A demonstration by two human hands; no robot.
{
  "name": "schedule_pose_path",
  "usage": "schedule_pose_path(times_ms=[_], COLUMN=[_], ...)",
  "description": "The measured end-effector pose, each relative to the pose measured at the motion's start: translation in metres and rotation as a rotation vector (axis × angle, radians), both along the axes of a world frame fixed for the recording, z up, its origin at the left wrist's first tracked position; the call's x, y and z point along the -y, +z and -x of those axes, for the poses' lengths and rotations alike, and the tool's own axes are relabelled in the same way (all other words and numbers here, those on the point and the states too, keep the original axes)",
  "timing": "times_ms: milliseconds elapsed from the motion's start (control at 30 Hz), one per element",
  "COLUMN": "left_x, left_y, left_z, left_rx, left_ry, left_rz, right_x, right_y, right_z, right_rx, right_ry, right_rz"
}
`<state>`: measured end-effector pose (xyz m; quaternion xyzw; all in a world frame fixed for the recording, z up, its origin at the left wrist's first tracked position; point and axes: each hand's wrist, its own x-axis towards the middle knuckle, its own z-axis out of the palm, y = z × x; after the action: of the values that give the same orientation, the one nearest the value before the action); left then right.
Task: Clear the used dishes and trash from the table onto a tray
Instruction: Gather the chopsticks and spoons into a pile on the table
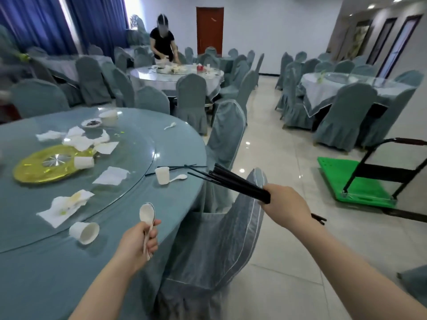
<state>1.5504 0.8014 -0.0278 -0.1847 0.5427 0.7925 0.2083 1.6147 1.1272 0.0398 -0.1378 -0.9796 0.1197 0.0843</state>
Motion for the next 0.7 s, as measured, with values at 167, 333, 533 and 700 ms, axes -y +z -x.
schedule_pose_path(times_ms=[167, 333, 533, 700], left_x=[-0.064, -0.12, -0.183, -0.223], left_y=[0.017, 0.034, 0.025, 0.009], left_z=[0.092, 0.154, 0.221, 0.235], left_rx=[-0.135, -0.204, -0.217, -0.209], left_ry=[0.089, 0.248, 0.382, 0.528], left_rz=[0.056, 0.088, 0.211, 0.328], right_x=[-0.057, -0.111, -0.168, -0.187], right_y=[0.009, 0.02, 0.006, -0.014], right_z=[0.098, 0.189, 0.314, 0.402], right_rx=[-0.037, -0.087, -0.048, 0.057], right_ry=[0.013, 0.054, 0.245, 0.472], right_rz=[0.066, 0.153, 0.213, 0.26])
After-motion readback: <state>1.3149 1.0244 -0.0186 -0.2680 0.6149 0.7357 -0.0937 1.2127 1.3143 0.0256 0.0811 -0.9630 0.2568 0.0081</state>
